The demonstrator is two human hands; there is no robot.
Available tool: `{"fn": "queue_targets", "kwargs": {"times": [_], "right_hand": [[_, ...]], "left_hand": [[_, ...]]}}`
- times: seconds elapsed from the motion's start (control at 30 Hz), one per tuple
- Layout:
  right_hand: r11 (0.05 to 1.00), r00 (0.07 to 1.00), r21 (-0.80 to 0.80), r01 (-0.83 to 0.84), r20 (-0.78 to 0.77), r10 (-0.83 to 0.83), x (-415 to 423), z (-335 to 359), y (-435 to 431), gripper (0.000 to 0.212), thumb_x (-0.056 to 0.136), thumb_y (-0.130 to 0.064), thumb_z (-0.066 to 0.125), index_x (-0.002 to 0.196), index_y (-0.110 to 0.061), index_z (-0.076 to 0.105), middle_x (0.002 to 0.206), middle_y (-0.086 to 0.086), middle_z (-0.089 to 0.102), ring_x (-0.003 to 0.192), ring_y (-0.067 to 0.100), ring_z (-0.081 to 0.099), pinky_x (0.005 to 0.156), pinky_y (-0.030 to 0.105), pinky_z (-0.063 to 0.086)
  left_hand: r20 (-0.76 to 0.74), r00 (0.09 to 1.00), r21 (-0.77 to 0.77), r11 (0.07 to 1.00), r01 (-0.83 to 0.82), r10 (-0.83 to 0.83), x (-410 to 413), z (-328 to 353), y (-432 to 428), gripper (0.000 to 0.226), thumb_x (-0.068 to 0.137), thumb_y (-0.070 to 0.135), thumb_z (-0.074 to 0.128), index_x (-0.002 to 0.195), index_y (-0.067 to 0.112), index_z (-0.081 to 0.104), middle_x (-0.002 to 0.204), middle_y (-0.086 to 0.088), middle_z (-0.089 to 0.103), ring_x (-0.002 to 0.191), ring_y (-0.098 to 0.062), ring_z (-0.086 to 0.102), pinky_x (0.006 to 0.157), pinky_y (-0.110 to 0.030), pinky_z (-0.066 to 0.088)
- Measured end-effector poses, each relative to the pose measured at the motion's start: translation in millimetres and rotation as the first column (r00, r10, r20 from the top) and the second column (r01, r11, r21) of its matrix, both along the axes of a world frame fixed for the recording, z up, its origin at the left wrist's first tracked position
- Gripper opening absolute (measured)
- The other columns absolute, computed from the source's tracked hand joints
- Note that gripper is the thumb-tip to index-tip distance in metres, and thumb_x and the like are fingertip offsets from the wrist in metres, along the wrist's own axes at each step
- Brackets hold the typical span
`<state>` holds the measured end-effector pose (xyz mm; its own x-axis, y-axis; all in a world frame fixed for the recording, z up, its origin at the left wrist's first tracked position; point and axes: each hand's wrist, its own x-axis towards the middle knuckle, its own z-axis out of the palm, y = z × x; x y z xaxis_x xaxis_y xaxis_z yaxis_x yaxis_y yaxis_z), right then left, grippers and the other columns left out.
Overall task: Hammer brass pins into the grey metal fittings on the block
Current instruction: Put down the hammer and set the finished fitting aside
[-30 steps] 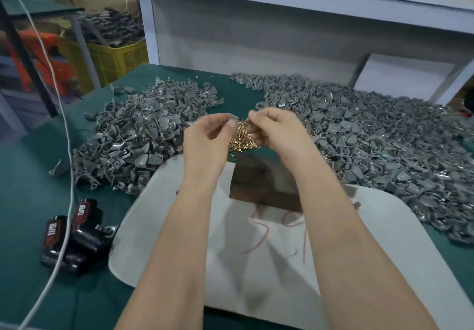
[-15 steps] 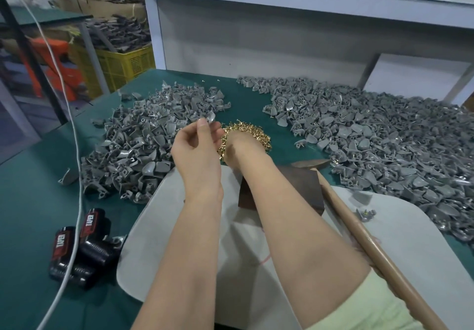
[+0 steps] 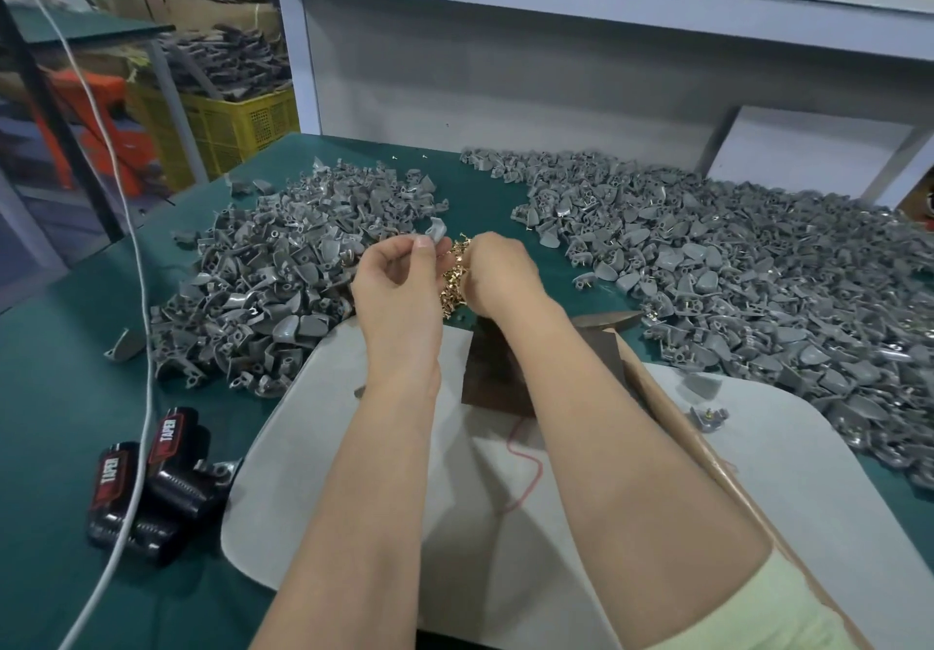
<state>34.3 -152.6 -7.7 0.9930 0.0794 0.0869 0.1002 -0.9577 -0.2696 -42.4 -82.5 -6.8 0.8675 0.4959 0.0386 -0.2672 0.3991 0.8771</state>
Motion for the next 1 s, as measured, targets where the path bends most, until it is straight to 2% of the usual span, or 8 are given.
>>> {"fn": "queue_targets", "kwargs": {"times": [0.07,0.2,0.37,0.5,0.57,0.73,0.87,1.0], "right_hand": [[0.999,0.998,-0.019,-0.051,-0.048,0.05,3,-2,0,0.013,0.084,-0.011,0.057,0.094,-0.009,0.065,0.091,0.01,0.06,0.082,0.029,0.055,0.067,0.028,0.043],[0.983,0.966,-0.114,-0.144,-0.233,0.114,6,-11,18,0.003,0.086,-0.012,0.057,0.085,-0.01,0.057,0.079,0.005,0.048,0.079,0.026,0.05,0.069,0.032,0.043],[0.991,0.981,-0.062,-0.12,-0.162,0.108,4,-16,23,0.019,0.088,-0.006,0.052,0.106,-0.007,0.058,0.081,0.004,0.046,0.081,0.025,0.051,0.067,0.032,0.042],[0.997,0.988,-0.013,-0.072,-0.139,0.069,4,-13,23,0.004,0.087,-0.006,0.053,0.087,-0.008,0.056,0.072,0.003,0.044,0.076,0.024,0.049,0.063,0.032,0.039],[1.0,0.997,0.014,-0.009,-0.074,0.01,4,-10,17,0.011,0.086,-0.004,0.052,0.076,-0.008,0.048,0.075,0.005,0.046,0.075,0.025,0.047,0.064,0.031,0.039],[0.958,0.997,0.281,0.062,0.017,-0.07,0,4,-16,0.019,0.085,-0.011,0.053,0.085,0.001,0.067,0.087,0.016,0.068,0.08,0.03,0.06,0.065,0.026,0.043],[0.796,0.996,0.602,0.058,0.015,-0.084,-20,16,-54,0.015,0.082,-0.006,0.056,0.073,-0.003,0.069,0.078,0.018,0.069,0.076,0.029,0.063,0.082,0.042,0.054],[0.629,0.998,0.776,0.033,0.008,-0.062,-50,21,-91,0.02,0.084,0.002,0.058,0.075,-0.016,0.061,0.071,0.002,0.063,0.063,0.01,0.058,0.06,0.016,0.051]], "left_hand": [[-0.001,1.0,0.015,1.0,-0.018,0.018,-1,0,-2,0.009,0.096,0.009,0.052,0.089,0.015,0.053,0.088,-0.001,0.07,0.08,-0.008,0.069,0.071,-0.016,0.051],[0.008,0.995,-0.034,0.995,-0.095,0.095,-1,1,2,0.009,0.097,0.01,0.051,0.089,0.015,0.051,0.091,-0.004,0.07,0.082,-0.011,0.069,0.07,-0.017,0.051],[-0.008,0.993,-0.096,0.988,-0.121,0.121,-1,0,6,0.012,0.097,0.009,0.051,0.087,0.017,0.049,0.087,-0.001,0.069,0.078,-0.007,0.068,0.067,-0.014,0.05],[-0.02,0.994,-0.023,0.994,-0.108,0.108,0,-1,5,0.012,0.096,0.011,0.053,0.086,0.018,0.053,0.083,0.003,0.068,0.078,-0.005,0.067,0.07,-0.015,0.05],[-0.024,0.997,0.06,0.995,-0.076,0.077,0,-1,4,0.013,0.095,0.012,0.055,0.084,0.02,0.056,0.084,0.002,0.066,0.083,-0.009,0.064,0.074,-0.02,0.048],[-0.044,0.999,0.227,0.974,-0.004,0.015,-1,-3,0,0.017,0.093,0.013,0.058,0.08,0.024,0.058,0.088,0.001,0.063,0.084,-0.01,0.056,0.08,-0.026,0.045],[-0.063,0.996,0.333,0.94,0.074,-0.057,-2,-4,-2,0.017,0.092,0.014,0.06,0.08,0.026,0.058,0.087,0.003,0.063,0.085,-0.01,0.058,0.078,-0.023,0.045],[-0.068,0.976,0.621,0.757,0.204,-0.207,-6,-6,-12,0.017,0.089,0.01,0.062,0.082,0.024,0.058,0.085,0.007,0.064,0.086,-0.009,0.061,0.079,-0.018,0.045]]}}
